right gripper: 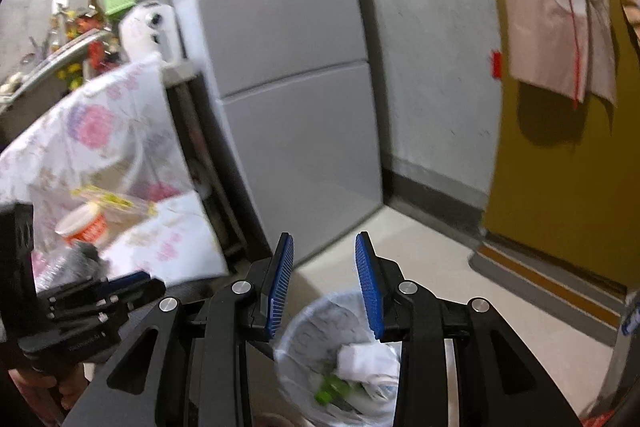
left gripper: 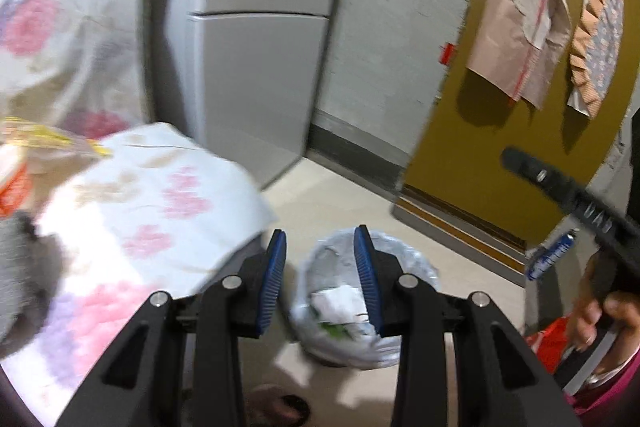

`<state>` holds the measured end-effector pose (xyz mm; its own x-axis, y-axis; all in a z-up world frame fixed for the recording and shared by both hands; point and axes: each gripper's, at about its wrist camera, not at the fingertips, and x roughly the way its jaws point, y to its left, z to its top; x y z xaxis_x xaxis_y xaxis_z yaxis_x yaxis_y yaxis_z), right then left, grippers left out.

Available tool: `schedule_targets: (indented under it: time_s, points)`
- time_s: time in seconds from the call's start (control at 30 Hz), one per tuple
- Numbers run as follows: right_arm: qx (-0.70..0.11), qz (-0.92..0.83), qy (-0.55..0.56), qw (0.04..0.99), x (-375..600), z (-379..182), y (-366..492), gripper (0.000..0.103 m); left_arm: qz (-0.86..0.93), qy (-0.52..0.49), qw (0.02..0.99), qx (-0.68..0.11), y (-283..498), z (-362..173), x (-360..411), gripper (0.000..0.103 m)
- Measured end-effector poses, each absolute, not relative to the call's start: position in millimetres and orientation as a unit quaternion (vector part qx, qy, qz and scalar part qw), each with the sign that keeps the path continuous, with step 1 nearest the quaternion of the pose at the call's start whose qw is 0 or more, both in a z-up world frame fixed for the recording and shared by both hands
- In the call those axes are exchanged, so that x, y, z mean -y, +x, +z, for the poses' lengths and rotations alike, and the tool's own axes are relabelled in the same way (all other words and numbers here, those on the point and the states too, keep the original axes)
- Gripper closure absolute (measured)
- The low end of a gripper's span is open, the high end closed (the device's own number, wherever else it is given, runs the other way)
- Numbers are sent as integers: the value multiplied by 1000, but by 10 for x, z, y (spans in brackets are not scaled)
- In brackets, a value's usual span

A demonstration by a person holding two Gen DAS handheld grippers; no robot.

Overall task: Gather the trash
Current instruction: 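Carry paper bag and lime to the bin and open both tools, then return to the chair and grasp the grey glove with the right tool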

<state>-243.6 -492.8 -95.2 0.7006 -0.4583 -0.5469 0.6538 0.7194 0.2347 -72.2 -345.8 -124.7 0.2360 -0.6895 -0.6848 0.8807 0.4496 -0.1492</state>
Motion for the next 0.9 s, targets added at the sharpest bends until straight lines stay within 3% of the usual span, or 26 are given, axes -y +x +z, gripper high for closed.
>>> schedule_targets:
  time_s: [0.27,0.37,0.6,0.67,0.9]
  points:
    - [-231,-205,172,935,4304,-627,-1694,59,-417,120,828,-356,-373,-996,2509,69]
    - [-244,-161,158,943,4033,-606,-1382,54,-375,108,847,-362,-223,-956,2151,59]
    - [-291,-49,135,946,3369,-748,-674,45,-258,71,884,-383,172,-918,1232,49]
    - [-302,-26,126,945,3213,-807,-525,36,-234,64,890,-386,247,-910,1036,47]
    - [-332,28,77,940,2761,-1016,23,24,-180,34,898,-400,465,-936,544,47]
